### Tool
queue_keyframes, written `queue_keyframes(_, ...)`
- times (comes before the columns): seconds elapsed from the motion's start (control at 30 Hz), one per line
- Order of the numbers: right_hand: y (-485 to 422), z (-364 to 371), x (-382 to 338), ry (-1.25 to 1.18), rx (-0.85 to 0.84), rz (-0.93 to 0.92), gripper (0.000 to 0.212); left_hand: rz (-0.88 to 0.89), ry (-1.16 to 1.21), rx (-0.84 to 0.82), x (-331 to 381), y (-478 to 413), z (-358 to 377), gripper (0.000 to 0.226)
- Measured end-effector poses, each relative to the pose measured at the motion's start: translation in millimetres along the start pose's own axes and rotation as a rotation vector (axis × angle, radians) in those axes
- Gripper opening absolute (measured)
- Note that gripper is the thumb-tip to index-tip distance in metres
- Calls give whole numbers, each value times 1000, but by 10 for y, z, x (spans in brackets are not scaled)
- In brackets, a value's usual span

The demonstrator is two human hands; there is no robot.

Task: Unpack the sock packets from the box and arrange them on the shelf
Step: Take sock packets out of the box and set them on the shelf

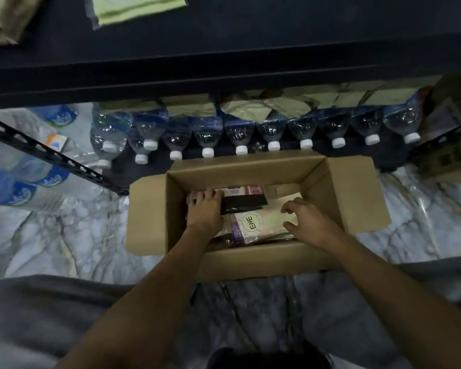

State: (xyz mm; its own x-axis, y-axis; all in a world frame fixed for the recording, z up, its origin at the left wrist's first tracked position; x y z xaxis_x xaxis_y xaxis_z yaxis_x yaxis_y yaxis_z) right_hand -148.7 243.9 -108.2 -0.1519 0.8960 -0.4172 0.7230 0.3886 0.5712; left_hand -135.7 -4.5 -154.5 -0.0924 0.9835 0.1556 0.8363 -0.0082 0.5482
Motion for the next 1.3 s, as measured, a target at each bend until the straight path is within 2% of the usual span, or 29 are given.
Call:
queue_keyframes(0.23,-81,-41,143,-81,26,46,29,83,-97,-2,-117,-322,178,53)
queue_keyframes(0.57,-88,-69,125,-69,64,57,26,121,-244,48,-101,-285,-43,39)
queue_keyframes(0.83,-40,-128,33,-27,48,-5,24,177,-154,232,-93,279,-504,27)
queue_keyframes(1.1,176,-222,-156,29,74,-57,27,270,-231,350,-186,1099,-949,27)
queue_keyframes(1.3,284,-238,-203,53,98,-65,29,299,-232,680,-220,1645,-1210,34)
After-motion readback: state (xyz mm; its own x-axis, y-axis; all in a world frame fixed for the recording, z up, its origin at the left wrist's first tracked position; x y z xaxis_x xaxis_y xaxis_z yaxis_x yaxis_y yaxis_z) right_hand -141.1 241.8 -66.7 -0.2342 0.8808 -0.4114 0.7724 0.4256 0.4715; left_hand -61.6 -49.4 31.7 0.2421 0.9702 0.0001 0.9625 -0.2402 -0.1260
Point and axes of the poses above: each hand's wrist, its own y-axis away from the middle knuckle, its own z-axis out of the palm, x = y × z, the point moved 1 cm from there along -y, towards the middle knuckle, and after that the axes turned 9 degrees about -x, right-handed, at the moved point
